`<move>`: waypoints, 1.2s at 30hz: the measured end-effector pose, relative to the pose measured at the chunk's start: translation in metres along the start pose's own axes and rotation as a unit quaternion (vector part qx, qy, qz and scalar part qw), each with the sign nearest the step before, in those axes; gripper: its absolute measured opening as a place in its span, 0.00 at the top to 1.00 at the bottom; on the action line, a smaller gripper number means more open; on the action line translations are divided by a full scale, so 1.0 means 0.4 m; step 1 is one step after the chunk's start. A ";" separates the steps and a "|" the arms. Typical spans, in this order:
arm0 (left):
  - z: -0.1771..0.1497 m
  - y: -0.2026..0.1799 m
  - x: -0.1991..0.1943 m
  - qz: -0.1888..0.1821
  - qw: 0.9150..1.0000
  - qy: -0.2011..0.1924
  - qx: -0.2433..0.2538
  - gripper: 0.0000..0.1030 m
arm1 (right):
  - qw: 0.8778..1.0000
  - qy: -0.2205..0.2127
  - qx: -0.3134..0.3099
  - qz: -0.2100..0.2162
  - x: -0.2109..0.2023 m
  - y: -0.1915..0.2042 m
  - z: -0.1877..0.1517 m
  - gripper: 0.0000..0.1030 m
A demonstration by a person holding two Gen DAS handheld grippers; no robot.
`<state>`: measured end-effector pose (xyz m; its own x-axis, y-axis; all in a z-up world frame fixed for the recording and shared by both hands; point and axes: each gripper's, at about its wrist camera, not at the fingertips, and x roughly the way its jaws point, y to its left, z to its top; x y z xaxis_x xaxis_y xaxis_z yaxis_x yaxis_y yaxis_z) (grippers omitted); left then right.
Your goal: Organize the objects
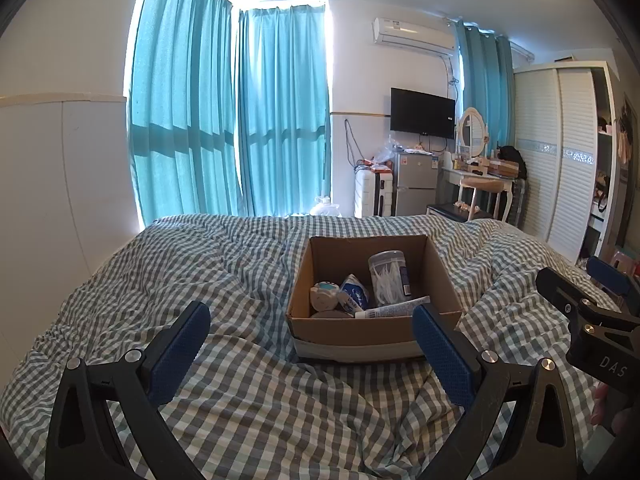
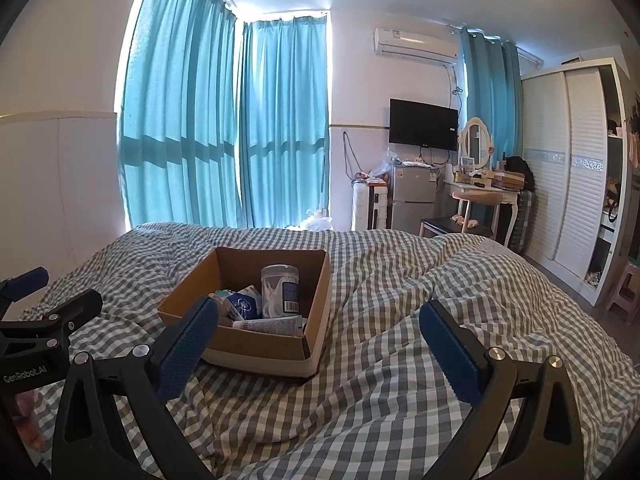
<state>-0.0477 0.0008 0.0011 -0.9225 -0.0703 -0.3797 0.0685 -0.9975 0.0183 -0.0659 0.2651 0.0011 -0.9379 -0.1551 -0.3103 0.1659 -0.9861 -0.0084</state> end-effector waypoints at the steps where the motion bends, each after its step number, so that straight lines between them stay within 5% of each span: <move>1: 0.000 0.000 -0.001 0.000 1.000 0.000 0.000 0.00 | 1.000 0.000 -0.001 -0.001 0.001 0.001 0.000 0.02; 36: -0.005 0.002 -0.011 0.007 1.000 0.006 0.001 0.00 | 1.000 0.012 -0.013 -0.004 0.010 0.015 -0.016 0.02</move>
<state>-0.0428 0.0004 0.0009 -0.9168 -0.0840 -0.3904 0.0802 -0.9964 0.0261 -0.0668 0.2591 -0.0064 -0.9316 -0.1445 -0.3336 0.1660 -0.9855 -0.0366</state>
